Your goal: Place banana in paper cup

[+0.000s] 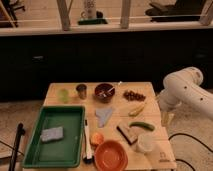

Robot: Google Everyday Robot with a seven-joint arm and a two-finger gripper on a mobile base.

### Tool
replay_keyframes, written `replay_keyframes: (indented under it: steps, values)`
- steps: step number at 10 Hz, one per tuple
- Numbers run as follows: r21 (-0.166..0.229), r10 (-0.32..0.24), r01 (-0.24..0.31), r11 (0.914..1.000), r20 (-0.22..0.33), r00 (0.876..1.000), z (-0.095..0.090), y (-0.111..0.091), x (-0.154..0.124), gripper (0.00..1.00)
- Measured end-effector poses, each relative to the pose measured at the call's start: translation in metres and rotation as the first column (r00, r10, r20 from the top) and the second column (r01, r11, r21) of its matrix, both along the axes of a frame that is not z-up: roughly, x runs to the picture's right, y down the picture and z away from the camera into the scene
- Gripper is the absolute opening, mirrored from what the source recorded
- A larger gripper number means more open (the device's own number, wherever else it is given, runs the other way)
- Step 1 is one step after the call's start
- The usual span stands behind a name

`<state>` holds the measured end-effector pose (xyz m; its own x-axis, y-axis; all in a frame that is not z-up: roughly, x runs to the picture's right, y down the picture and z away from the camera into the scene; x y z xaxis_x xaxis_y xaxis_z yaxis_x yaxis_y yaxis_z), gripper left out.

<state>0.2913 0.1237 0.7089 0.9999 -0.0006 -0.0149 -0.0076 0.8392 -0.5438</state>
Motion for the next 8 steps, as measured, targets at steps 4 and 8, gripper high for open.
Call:
replay_keyframes:
  steps: [4,8]
  values:
    - [0.000,-0.027,0.027,0.9996,0.026,0.999,0.018,0.004,-0.002,0.80]
    - [0.004,-0.023,0.023,0.9997,0.042,0.999,0.041,0.005,-0.001,0.80]
